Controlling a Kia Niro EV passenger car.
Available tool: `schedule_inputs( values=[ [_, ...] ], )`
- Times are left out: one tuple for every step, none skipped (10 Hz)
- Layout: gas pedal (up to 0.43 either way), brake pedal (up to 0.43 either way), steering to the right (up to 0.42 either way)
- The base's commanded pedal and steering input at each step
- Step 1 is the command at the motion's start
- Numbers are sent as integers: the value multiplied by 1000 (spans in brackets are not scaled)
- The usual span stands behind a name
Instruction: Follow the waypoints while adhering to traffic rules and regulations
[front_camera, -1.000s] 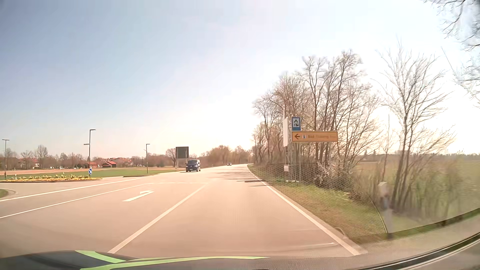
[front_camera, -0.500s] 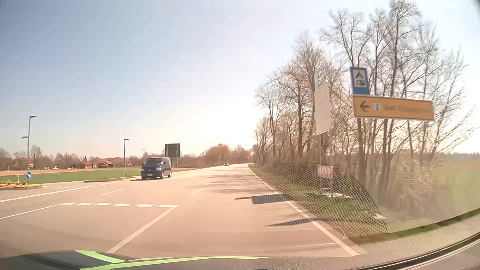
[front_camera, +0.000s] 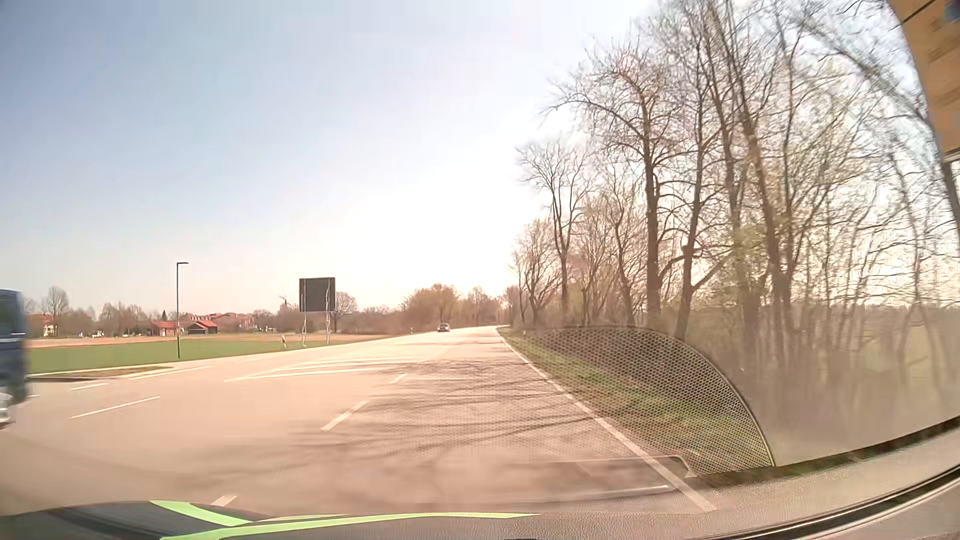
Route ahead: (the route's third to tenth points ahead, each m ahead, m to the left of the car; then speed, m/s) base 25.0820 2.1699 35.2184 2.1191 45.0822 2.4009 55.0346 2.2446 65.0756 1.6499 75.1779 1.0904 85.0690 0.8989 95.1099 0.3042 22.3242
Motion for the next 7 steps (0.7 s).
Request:
schedule_inputs(
  values=[
    [209, 0, -1],
    [209, 0, -1],
    [209, 0, -1],
    [209, 0, -1],
    [209, 0, -1],
    [209, 0, -1],
    [209, 0, -1]
  ],
)
